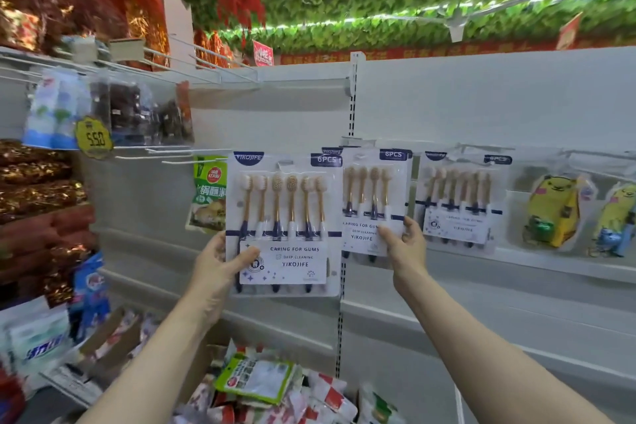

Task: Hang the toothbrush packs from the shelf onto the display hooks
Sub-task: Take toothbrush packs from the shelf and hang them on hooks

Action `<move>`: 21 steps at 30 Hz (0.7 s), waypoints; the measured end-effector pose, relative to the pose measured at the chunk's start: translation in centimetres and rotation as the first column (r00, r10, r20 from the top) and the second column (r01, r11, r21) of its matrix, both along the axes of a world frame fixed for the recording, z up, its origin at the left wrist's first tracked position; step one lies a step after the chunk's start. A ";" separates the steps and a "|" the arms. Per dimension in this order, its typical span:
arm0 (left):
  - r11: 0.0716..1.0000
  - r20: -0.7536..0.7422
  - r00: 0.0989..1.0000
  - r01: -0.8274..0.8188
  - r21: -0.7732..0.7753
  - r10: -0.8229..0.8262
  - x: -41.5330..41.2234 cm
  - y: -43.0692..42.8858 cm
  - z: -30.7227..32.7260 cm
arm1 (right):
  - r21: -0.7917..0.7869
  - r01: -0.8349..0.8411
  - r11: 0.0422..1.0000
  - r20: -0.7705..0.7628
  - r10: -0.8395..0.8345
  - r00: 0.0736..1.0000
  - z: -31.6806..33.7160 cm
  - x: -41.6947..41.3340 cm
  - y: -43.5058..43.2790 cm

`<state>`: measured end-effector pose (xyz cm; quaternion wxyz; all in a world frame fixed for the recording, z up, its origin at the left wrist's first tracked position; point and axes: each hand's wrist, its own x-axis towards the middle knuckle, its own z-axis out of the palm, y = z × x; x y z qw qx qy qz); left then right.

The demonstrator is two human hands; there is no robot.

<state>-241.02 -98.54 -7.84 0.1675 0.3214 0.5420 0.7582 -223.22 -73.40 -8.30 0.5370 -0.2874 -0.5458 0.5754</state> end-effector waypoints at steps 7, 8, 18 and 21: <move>0.998 0.006 0.999 0.045 0.036 -0.045 -3.0 2.7 0.4 | -0.019 0.083 0.996 0.049 -0.082 0.995 0.1 -1.9 3.6; 0.998 0.000 0.998 0.059 0.038 -0.059 -3.2 2.9 0.5 | -0.017 0.090 0.996 0.063 -0.089 0.994 0.2 -2.1 4.0; 0.981 0.006 0.981 0.195 0.020 -0.195 -4.2 3.0 -0.2 | 0.152 0.299 0.942 0.143 -0.321 0.936 3.3 -1.0 0.6; 0.971 -0.001 0.971 0.237 0.010 -0.237 -3.7 2.7 -0.7 | 0.254 0.190 0.948 0.071 -0.215 0.974 5.7 -0.9 -3.3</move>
